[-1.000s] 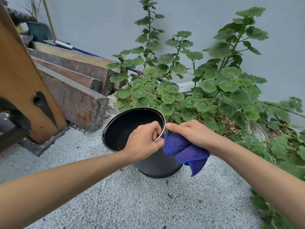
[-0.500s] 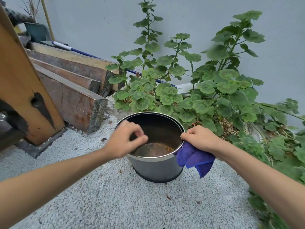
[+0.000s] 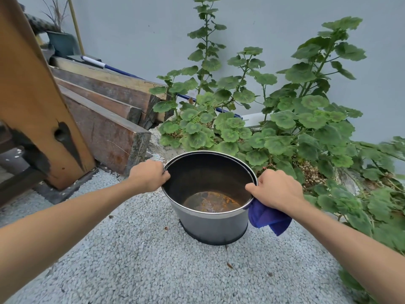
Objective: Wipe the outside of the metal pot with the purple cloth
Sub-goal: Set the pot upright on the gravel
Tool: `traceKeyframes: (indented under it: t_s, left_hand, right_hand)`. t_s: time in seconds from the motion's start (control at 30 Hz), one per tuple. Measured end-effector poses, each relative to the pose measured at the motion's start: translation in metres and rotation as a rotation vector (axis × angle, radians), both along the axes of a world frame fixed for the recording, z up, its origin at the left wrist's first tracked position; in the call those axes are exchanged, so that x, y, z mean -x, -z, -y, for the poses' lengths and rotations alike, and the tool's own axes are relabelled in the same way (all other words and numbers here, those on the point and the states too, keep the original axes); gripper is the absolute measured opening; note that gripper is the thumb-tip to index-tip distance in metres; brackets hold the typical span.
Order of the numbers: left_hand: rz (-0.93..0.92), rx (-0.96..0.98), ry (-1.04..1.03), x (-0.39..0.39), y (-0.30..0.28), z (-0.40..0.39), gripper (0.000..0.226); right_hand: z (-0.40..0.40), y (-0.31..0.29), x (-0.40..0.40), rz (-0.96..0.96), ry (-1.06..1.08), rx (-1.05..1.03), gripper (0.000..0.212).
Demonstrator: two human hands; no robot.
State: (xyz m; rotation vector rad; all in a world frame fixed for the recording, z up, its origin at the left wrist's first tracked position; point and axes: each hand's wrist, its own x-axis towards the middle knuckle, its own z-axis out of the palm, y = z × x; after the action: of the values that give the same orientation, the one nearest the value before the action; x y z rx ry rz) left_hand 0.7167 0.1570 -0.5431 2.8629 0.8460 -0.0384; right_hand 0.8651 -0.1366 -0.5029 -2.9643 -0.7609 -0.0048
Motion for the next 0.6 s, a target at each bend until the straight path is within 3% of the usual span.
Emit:
traceKeyframes:
  t_s: [0.13,0.3,0.6]
  left_hand:
    - [0.055,-0.043,0.029,0.013,-0.028,-0.012,0.046]
    - [0.052,-0.012,-0.106,0.037,-0.067,-0.048,0.045]
    - [0.111,-0.017,-0.294,0.080,-0.056,-0.100,0.049]
  right_hand:
    - [-0.008,-0.003,-0.006,-0.015,0.018,-0.014,0.047]
    - [-0.063,-0.011,-0.007,-0.068,-0.060,-0.111,0.048]
    - [-0.169,0.000,-0.011,-0.082,-0.161,-0.118,0.043]
